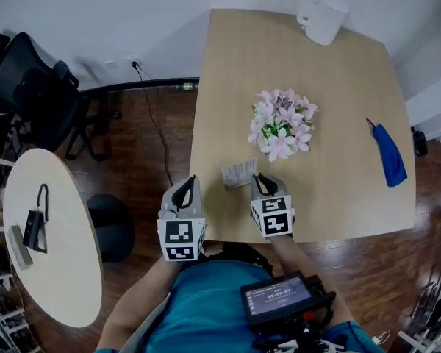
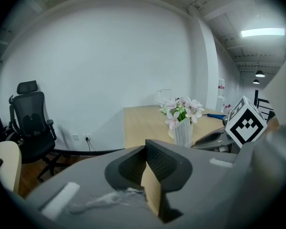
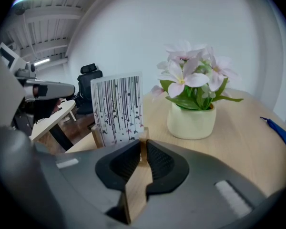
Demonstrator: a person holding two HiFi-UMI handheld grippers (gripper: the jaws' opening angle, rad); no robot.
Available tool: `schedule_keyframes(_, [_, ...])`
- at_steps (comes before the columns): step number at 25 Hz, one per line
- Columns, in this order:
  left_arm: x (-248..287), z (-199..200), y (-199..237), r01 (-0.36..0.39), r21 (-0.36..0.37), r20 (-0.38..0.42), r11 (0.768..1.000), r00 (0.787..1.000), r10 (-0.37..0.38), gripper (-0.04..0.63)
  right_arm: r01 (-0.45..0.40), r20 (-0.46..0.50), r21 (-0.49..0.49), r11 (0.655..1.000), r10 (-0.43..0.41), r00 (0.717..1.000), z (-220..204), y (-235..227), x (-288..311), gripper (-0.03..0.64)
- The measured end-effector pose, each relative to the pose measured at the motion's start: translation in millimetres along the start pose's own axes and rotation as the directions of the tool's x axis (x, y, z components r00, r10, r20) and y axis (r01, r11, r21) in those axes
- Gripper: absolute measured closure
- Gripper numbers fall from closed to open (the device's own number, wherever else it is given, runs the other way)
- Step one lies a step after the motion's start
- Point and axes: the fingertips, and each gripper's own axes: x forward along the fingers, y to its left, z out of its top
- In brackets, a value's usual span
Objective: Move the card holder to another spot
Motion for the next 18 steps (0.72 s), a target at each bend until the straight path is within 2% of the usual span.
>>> schedule_keyframes(6, [-10.2,0.5,28.4,-0.035,-0.036,0.019,0.999,0.999,0.036,0.580,-0.026,0.054,-0.026,0.999,0.027,0.998,38.3,25.0,-1.3,0.581])
schedule_keyframes(11, [-28.1,-1.7,67.4,-0.094,-0.084,0.042,0.992,0.994,0.097,0.580,-0.074,0.091,-0.080,0.994,0.081,0.992,77.4,65.7,5.5,0.581])
schedule_keyframes(15, [-50.5,-2.0,108.5,-0.159,-0.133,0.072,0.978,0.983,0.170,0.580,-0.123,0.117,-0.149,0.981,0.141,0.983,111.3,108.9,17.0,0.581])
schedule_keyframes(18, [-73.5,-9.8,146.5,-0.222,-0.175,0.077,0.959,0.968,0.238,0.580,-0.168,0.130,-0.203,0.965,0.197,0.972,136.9,150.9,26.6,0.581])
